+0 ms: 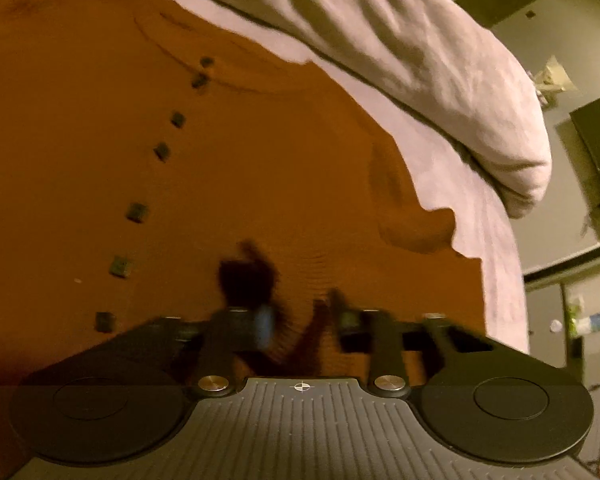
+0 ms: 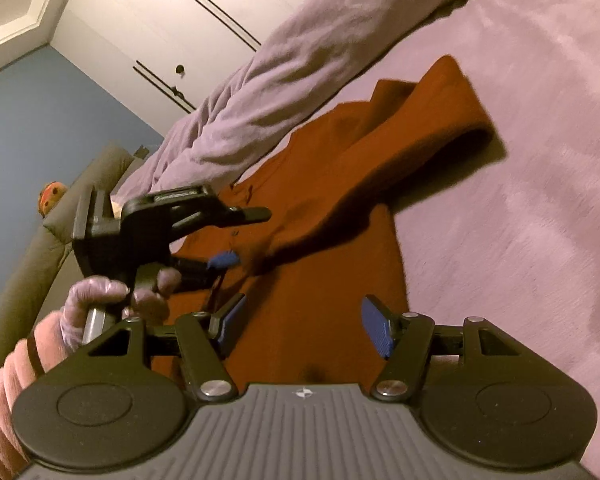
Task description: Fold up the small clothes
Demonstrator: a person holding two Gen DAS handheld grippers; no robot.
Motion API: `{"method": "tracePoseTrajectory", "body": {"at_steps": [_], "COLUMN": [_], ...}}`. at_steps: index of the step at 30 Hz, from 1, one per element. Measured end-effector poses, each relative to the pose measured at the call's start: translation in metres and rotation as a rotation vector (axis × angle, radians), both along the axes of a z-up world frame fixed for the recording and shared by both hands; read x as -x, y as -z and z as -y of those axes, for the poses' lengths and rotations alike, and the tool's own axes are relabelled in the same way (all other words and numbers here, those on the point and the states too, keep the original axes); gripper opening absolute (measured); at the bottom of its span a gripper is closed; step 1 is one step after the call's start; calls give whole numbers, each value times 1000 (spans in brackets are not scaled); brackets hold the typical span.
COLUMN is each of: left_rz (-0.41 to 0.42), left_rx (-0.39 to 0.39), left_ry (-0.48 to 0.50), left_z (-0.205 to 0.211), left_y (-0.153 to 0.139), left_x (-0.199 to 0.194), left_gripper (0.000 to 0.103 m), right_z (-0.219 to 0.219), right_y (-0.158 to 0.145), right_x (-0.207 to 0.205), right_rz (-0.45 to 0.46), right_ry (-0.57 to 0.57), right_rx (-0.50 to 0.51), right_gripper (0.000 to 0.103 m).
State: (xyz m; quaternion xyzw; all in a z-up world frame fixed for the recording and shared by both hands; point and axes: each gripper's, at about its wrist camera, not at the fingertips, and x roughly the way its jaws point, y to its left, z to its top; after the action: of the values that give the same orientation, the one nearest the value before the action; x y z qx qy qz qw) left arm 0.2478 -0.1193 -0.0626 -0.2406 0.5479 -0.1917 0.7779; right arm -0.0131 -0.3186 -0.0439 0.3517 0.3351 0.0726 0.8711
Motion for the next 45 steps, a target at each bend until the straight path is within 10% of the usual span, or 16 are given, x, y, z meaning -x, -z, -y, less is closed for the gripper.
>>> {"method": "tracePoseTrajectory", "body": {"at_steps": [14, 21, 32, 41, 43, 45], "left_rz": [171, 310, 167, 131, 130, 134], "left_rx": [1, -162, -281, -132, -115, -144], "left_ry": [39, -68, -235, -211, -195, -175], "left_z": [-8, -66, -147, -154, -152, -148], "left_y": [-55, -92, -29, -5, -4, -3], "left_x": [-1, -3, -15, -13, -13, -15], "left_gripper": [10, 10, 11, 65, 64, 24], "right_z": [-12, -22, -2, 11, 14, 14], "right_y": [-2, -8, 1, 20, 24, 28], "right_x": [-15, -32, -63, -83, -82, -83], "right_rz": [-9, 15, 5, -32, -34, -27], "right_ry": [-9, -18, 111, 269, 300, 317], "right_rx": [30, 35, -104, -241, -269, -286], "right_gripper": [62, 62, 62, 62, 62, 62]}}
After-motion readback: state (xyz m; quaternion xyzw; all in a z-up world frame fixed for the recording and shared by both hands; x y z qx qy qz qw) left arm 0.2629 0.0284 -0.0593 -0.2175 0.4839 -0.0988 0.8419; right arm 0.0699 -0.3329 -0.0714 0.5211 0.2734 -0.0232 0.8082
